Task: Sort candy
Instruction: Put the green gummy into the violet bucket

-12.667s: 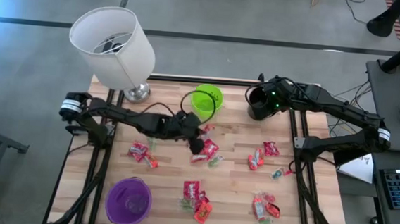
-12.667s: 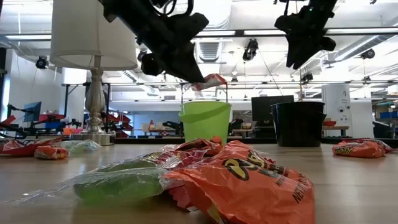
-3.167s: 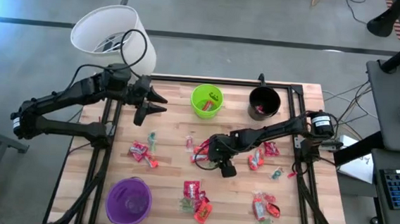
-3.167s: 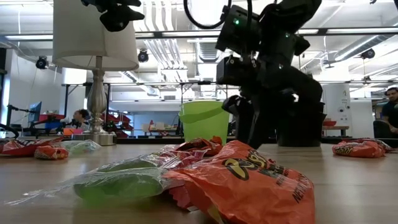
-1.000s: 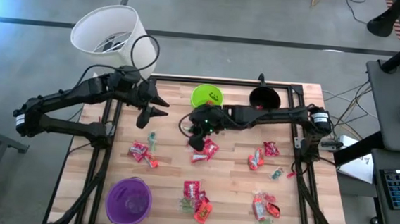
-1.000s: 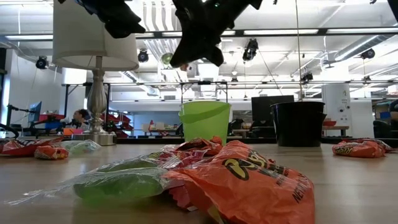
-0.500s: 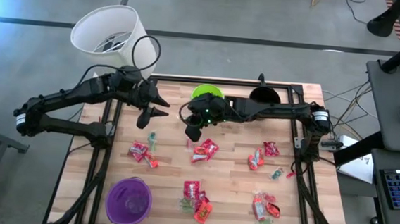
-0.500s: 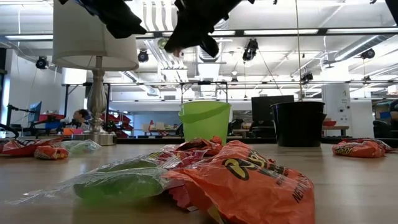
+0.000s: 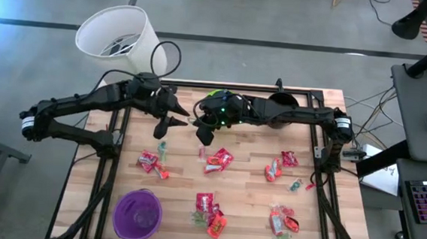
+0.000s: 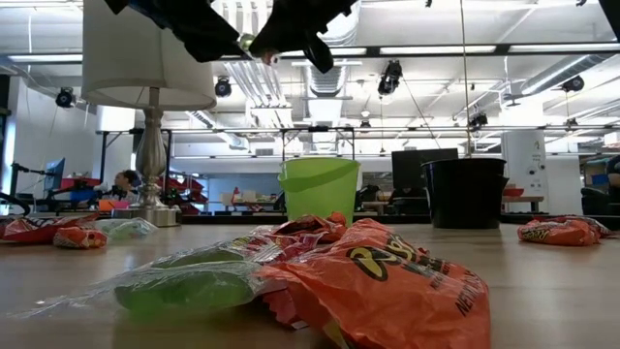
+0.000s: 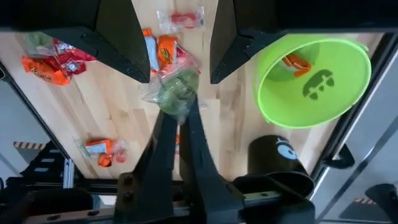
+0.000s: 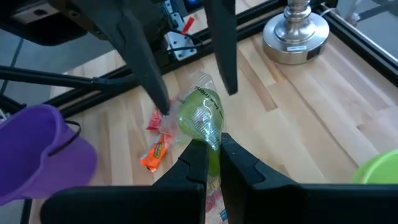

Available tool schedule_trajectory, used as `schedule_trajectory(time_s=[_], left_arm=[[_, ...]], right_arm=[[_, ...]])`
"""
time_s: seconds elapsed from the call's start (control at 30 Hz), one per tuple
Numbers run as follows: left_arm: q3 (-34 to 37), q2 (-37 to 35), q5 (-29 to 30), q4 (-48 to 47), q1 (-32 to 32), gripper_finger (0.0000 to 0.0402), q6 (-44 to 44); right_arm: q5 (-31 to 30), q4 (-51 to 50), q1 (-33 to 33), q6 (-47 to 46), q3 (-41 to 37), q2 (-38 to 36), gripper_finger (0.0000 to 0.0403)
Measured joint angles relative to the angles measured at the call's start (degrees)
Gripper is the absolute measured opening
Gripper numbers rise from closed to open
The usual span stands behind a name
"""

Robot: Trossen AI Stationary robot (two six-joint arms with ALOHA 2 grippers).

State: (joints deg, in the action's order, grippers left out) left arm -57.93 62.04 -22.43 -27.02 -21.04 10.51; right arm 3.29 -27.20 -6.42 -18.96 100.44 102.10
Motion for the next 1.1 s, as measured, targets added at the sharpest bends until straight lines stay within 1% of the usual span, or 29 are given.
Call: schedule_trajectory(time_s=[0.1, 0.47, 0.83, 1.1], left_arm=[[0.0, 0.5, -2.6, 0.3, 0.0, 0.0150, 0.6], [-0.1, 2.2, -2.5, 3.1, 0.0, 0.0146, 1.0], [-0.4, 1.9, -2.5, 2.8, 0.0, 0.0079, 0.5], [-0.4, 1.9, -2.5, 2.6, 0.0, 0.0041, -0.5]], right_arm=[[0.2, 0.0, -0.2, 0.0, 0.1, 0.0, 0.0013], [0.1, 0.5, -0.7, -0.2, 0.4, 0.0, 0.0013], [0.2, 0.5, -0.6, -0.2, 0.4, 0.0, 0.0013], [0.2, 0.5, -0.6, -0.1, 0.4, 0.0, 0.0013]])
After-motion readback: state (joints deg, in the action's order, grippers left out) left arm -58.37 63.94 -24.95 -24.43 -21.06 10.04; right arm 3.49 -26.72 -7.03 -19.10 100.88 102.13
